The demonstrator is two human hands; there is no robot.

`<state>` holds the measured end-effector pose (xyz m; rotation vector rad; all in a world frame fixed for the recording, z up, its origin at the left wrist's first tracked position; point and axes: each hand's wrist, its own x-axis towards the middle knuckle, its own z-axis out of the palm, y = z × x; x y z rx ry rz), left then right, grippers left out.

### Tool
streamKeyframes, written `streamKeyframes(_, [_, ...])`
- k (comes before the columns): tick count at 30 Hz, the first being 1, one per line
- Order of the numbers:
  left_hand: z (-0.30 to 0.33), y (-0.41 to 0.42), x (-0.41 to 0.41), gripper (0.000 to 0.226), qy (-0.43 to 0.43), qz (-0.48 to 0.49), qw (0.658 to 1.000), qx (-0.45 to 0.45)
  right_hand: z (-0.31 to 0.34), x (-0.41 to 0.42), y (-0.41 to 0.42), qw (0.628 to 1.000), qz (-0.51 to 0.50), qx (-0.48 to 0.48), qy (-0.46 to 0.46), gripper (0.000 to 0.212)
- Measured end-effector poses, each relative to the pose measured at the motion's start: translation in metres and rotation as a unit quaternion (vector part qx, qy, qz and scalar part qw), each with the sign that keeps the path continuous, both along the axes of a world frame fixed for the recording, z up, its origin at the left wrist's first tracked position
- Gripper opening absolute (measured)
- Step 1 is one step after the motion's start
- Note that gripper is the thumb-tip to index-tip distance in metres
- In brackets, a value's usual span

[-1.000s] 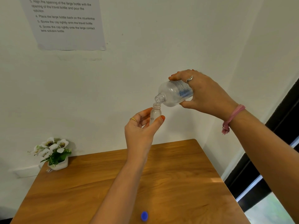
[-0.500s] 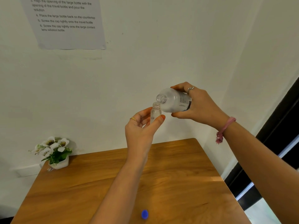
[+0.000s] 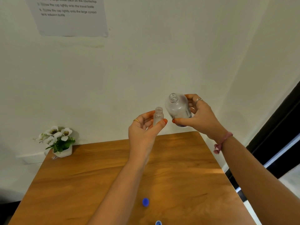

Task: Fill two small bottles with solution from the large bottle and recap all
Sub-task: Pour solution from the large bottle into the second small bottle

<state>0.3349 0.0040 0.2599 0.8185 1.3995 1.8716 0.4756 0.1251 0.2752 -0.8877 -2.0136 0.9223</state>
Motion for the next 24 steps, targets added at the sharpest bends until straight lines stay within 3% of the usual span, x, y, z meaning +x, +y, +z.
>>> streamKeyframes(10, [-0.06, -0.027, 0.013, 0.033, -0.024, -0.012, 0.999, -0.038, -0.072, 0.016, -0.02, 0.999, -0.02, -0.041, -0.007, 0.082])
streamKeyframes(24, [-0.179, -0.089, 0.043, 0.031, 0.017, -0.023, 0.982, -0.187, -0.167, 0.034, -0.066, 0.984, -0.031, -0.173, -0.021, 0.08])
